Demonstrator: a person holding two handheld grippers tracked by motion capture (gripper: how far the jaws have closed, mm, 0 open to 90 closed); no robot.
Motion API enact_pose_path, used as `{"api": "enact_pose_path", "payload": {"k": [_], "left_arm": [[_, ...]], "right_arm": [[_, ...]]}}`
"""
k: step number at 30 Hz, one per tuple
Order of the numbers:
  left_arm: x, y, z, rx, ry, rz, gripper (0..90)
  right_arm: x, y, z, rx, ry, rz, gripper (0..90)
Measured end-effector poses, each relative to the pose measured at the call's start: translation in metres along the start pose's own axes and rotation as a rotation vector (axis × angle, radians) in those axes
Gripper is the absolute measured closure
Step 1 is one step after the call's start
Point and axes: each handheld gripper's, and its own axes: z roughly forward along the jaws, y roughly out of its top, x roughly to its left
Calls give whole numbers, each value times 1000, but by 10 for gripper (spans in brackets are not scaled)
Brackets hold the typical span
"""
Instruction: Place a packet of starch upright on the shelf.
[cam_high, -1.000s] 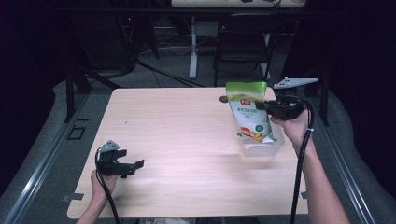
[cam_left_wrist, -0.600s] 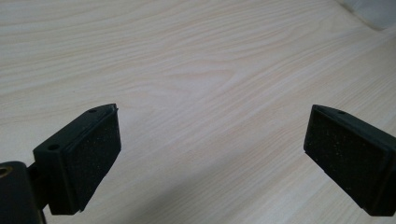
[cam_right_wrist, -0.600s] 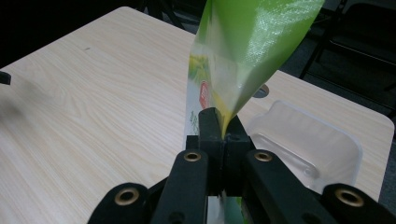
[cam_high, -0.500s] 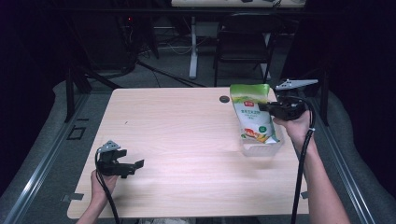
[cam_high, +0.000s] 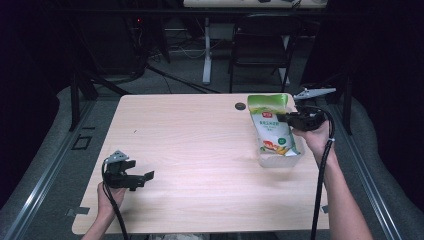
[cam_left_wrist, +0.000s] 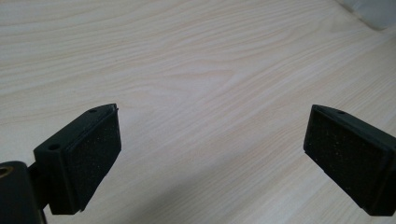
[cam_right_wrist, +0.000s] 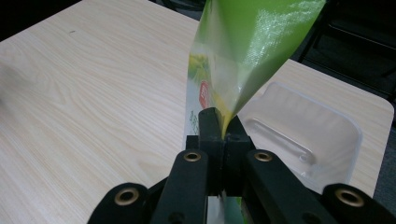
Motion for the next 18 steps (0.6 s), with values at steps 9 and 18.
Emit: {"api": "enact_pose_path", "payload": {"k": [9, 18], "left_arm": [[0, 0, 1, 7, -1, 4, 40], [0, 0, 0, 8, -2, 6, 40]], "right_arm": [[0, -3, 9, 20, -28, -5, 892], [2, -5, 24, 48, -75, -22, 887]]}}
